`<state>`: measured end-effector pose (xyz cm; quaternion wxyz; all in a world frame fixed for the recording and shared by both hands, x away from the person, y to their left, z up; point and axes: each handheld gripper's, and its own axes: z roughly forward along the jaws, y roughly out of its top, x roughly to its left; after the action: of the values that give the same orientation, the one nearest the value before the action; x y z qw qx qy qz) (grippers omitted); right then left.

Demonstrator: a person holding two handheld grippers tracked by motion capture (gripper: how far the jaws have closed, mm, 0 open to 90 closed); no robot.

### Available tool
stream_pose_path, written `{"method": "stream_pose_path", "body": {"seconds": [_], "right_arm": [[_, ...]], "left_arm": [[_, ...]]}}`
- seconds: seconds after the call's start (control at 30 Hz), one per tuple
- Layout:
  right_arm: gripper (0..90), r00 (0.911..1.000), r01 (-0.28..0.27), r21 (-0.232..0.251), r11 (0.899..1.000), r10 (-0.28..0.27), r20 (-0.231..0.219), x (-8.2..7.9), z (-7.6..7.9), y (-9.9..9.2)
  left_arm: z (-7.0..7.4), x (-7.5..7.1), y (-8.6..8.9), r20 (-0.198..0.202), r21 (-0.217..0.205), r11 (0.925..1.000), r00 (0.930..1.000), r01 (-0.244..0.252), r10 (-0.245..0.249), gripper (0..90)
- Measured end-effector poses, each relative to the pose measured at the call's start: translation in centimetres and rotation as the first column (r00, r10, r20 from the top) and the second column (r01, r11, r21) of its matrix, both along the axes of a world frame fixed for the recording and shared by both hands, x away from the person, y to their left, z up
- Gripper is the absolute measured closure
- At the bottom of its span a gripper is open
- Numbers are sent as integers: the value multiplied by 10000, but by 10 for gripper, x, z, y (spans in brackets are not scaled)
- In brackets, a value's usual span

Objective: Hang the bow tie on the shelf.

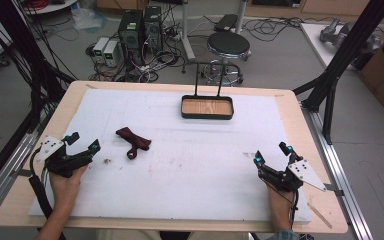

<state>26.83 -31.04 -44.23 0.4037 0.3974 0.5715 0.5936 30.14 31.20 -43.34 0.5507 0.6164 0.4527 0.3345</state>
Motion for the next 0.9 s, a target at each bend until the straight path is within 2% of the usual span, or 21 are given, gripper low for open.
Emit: {"method": "stream_pose_path", "body": {"seconds": [0.43,0.6,0.9], "right_arm": [[114,9999,-27,26,10000,28,-135,0,0,1],[114,9997,-47,-24,10000,47,-224,1,0,1],[114,9998,-54,-74,10000,53,-215,1,0,0]], "left_arm": [[2,-1,-2,-31,52,9998,9998,172,-172,174],[2,-2,-2,-147,12,9993,9992,366,-365,197],[4,-2,-4,-90,121,9980,9980,628,-627,207]]}}
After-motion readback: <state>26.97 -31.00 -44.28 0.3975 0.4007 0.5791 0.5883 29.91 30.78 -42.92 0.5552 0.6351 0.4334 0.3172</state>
